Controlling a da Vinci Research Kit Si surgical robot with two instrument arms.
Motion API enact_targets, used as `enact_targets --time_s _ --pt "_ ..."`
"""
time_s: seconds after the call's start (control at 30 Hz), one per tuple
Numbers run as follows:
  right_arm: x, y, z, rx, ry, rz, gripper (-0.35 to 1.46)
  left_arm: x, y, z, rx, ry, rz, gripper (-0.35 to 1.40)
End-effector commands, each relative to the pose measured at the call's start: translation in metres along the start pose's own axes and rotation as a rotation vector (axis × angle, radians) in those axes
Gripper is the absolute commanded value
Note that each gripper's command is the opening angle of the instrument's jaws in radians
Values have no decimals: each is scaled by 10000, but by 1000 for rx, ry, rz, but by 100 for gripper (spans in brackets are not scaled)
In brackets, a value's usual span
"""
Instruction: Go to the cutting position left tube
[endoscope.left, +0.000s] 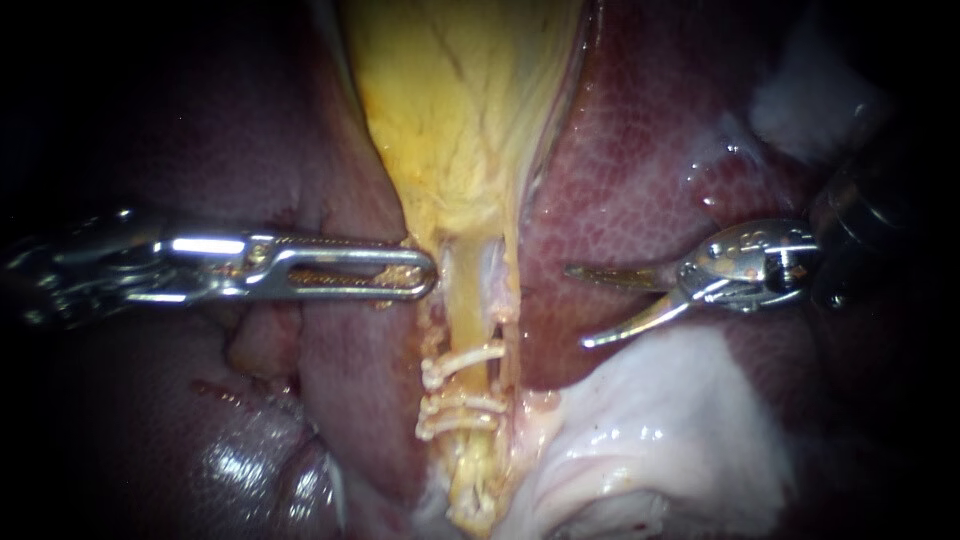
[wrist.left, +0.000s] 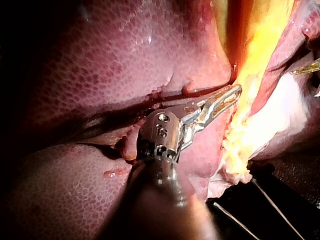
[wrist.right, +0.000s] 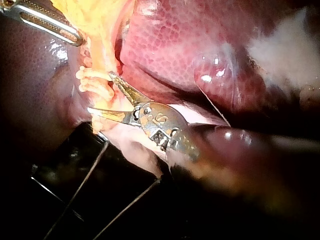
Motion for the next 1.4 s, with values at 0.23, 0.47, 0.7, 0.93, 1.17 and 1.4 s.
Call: enact_targets --time_s 0.23,0.47,0.7,0.93,1.17,1.4 --pt "-1 0 1 0 0 0 143 -12 -7 -20 14 9 -8 -35" --pt "-3 -1 5 -3 0 -2 143 -37 -16 -61 -2 -13 -30 -35" --pt "-28 -7 38 43 -16 -15 143 -41 -13 -76 -7 -21 -34 -35" --pt "-77 -10 87 98 -76 29 143 -40 -13 -77 -7 -21 -34 -35" --pt "-113 -7 111 126 -108 68 143 -40 -13 -77 -6 -21 -33 -35" --pt "-127 -2 129 137 -116 84 143 -40 -14 -78 -7 -21 -34 -35"
